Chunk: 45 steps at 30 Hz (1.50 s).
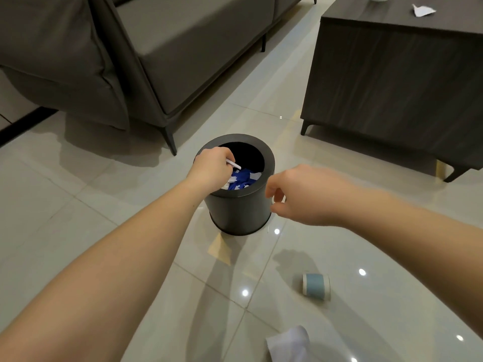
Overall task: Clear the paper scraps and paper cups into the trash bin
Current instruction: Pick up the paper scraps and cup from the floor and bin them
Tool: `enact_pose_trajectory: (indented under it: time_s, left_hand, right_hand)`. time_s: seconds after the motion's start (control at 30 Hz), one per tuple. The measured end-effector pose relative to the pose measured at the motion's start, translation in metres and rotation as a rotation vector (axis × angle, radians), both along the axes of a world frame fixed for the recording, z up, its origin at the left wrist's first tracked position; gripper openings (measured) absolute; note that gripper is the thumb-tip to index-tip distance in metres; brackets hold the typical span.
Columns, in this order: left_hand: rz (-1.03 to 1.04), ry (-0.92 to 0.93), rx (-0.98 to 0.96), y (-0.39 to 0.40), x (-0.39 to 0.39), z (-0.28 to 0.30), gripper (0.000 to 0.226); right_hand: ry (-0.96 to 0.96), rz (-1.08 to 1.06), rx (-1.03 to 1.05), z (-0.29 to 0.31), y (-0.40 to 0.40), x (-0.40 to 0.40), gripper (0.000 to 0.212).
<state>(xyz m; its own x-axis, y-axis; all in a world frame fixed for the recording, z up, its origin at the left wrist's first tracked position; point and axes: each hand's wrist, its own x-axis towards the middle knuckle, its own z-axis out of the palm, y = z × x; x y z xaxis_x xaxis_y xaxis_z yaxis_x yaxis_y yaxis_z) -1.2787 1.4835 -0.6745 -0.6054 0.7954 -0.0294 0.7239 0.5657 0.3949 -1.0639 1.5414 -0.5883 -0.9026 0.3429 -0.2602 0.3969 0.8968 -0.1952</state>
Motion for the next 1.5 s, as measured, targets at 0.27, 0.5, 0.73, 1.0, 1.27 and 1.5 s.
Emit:
enact_pose_trajectory:
  time_s: [0.27, 0.5, 0.73, 1.0, 1.27, 1.5]
  left_hand:
    - [-0.027, 0.040, -0.016, 0.011, -0.016, -0.020, 0.027]
    - [-0.053, 0.006, -0.040, 0.017, -0.029, -0.025, 0.038]
    - [-0.077, 0.060, 0.076, -0.020, -0.012, -0.020, 0.028]
    - [-0.198, 0.138, 0.255, -0.125, 0.052, -0.037, 0.015]
    - [-0.229, -0.114, -0.362, -0.252, 0.122, -0.142, 0.049]
    - [-0.402, -0.162, -0.578, -0.354, 0.191, -0.223, 0.051]
  right_hand:
    - [0.017, -0.026, 0.006, -0.023, 0.019, -0.036, 0.021]
    - [0.053, -0.019, 0.003, -0.034, 0.024, -0.055, 0.021]
    - [0.055, -0.004, -0.009, -0.049, 0.019, -0.050, 0.021]
    - [0.006, 0.073, -0.012, -0.067, -0.017, -0.026, 0.021]
    - [-0.053, 0.211, -0.045, -0.113, -0.075, 0.020, 0.024]
    - [-0.099, 0.319, -0.084, -0.163, -0.120, 0.034, 0.029]
